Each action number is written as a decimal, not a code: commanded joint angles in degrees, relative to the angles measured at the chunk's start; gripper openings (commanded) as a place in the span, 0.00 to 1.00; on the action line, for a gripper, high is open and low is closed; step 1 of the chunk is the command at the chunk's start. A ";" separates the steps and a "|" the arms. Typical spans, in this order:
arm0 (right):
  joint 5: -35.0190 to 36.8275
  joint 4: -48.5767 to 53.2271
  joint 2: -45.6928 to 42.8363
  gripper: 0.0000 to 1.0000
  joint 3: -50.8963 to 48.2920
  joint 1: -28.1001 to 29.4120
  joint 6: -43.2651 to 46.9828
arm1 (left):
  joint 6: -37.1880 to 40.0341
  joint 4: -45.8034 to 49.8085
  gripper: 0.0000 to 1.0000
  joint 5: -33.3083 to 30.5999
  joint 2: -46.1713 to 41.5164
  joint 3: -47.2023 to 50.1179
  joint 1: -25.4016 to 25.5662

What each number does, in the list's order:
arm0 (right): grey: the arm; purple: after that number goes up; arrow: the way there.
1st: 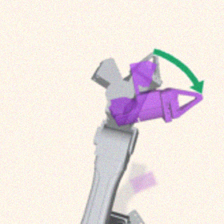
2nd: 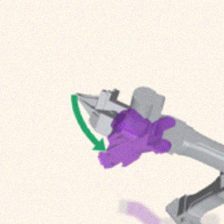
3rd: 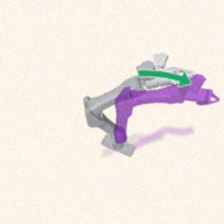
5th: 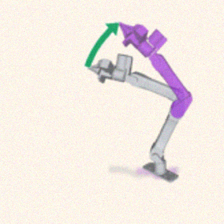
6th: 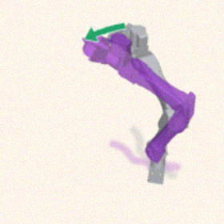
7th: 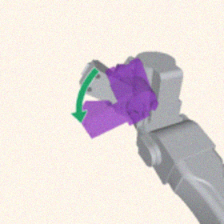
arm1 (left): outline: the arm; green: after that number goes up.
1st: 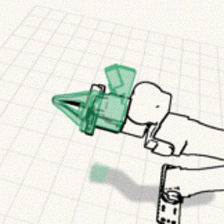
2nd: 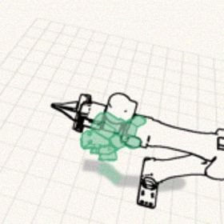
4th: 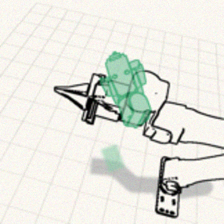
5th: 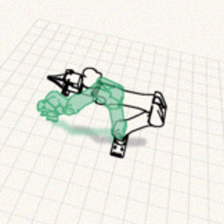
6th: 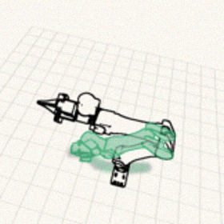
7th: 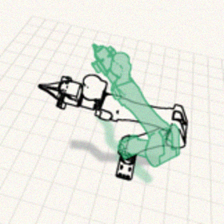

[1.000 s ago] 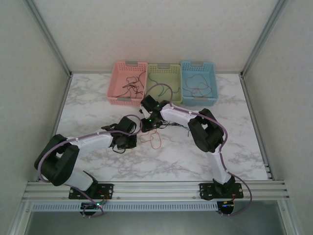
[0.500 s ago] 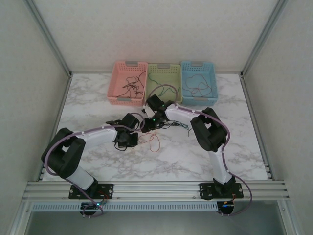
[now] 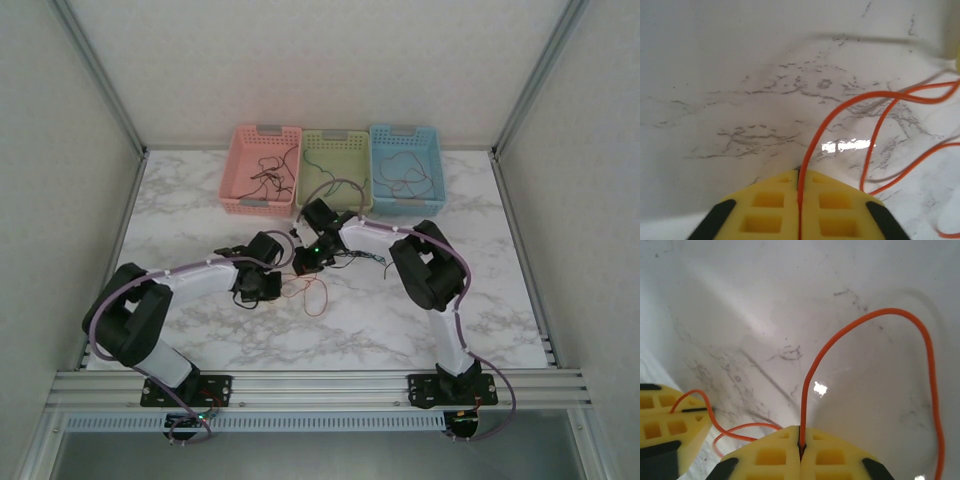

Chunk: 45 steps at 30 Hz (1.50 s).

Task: Untangle the cables

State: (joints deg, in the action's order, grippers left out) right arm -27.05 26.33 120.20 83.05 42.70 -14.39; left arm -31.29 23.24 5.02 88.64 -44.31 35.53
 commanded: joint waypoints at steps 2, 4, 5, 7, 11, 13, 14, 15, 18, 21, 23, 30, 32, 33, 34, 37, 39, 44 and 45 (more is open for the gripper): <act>-1.14 -1.88 -10.75 0.00 -0.15 -3.42 -2.17 | -0.65 -6.72 0.40 -4.75 -7.57 1.88 -0.72; -1.42 -2.45 -14.18 0.00 0.35 -5.89 -3.85 | -1.00 -4.87 0.57 -5.93 -13.04 1.74 -0.72; -1.58 -2.83 -15.84 0.00 0.82 -7.42 -4.82 | -1.25 -3.57 0.65 -6.83 -15.94 1.50 -0.72; -1.93 -3.33 -18.43 0.00 2.51 -10.46 -6.55 | -1.32 -0.76 0.72 -8.39 -21.36 1.00 -0.72; 0.30 -2.94 -21.05 0.00 8.64 -16.53 -9.28 | -1.65 4.74 0.77 -10.84 -31.38 0.39 -0.90; 1.67 -2.45 -20.77 0.00 13.24 -19.70 -10.79 | -1.83 7.05 0.78 -11.56 -35.17 0.57 -1.07; 2.66 -1.94 -20.21 0.00 16.04 -21.42 -11.72 | -1.85 8.01 0.78 -11.53 -36.71 0.78 -1.14; 3.79 -1.41 -19.38 0.00 19.21 -22.95 -12.32 | -1.89 9.04 0.79 -11.56 -37.96 0.91 -1.16; 8.84 1.62 -16.00 0.00 29.59 -26.51 -12.26 | -2.24 10.93 0.79 -11.96 -40.95 2.50 -1.26; 15.69 5.26 -11.03 0.00 39.92 -29.34 -11.66 | -2.89 11.30 0.79 -11.96 -42.79 4.84 -1.34; 18.36 8.00 -7.01 0.00 46.22 -30.84 -12.28 | -3.46 11.21 0.79 -11.66 -43.44 6.48 -1.43; 31.99 12.46 5.61 0.00 55.44 -32.17 -9.64 | -5.01 10.25 0.78 -10.65 -45.27 9.92 -1.43; 33.42 12.33 8.44 0.00 55.38 -32.23 -8.93 | -5.27 10.05 0.78 -10.21 -45.51 10.34 -1.43; 33.47 12.60 9.67 0.00 55.29 -32.28 -8.98 | -5.27 10.14 0.78 -10.12 -45.57 10.39 -1.43; 33.62 13.26 10.95 0.00 55.29 -32.24 -8.81 | -5.27 10.15 0.78 -10.16 -45.60 10.34 -1.43; 33.91 14.30 13.16 0.00 52.90 -32.29 -9.14 | -5.36 10.16 0.78 -10.05 -45.91 10.38 -1.42; 32.92 13.55 13.54 0.10 49.64 -32.28 -9.95 | -5.36 9.99 0.78 -9.86 -45.85 10.36 -1.43; 32.89 13.78 10.72 0.47 43.18 -32.19 -10.68 | -5.36 10.30 0.78 -9.39 -46.30 10.26 -1.43; 33.46 13.38 9.29 0.50 41.43 -32.18 -10.81 | -5.36 10.38 0.78 -9.26 -46.44 10.22 -1.43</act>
State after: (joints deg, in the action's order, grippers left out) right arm 4.73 39.77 133.97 127.61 10.48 -24.75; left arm -35.86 33.10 -5.02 43.35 -34.41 34.65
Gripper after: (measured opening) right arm 0.482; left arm 0.784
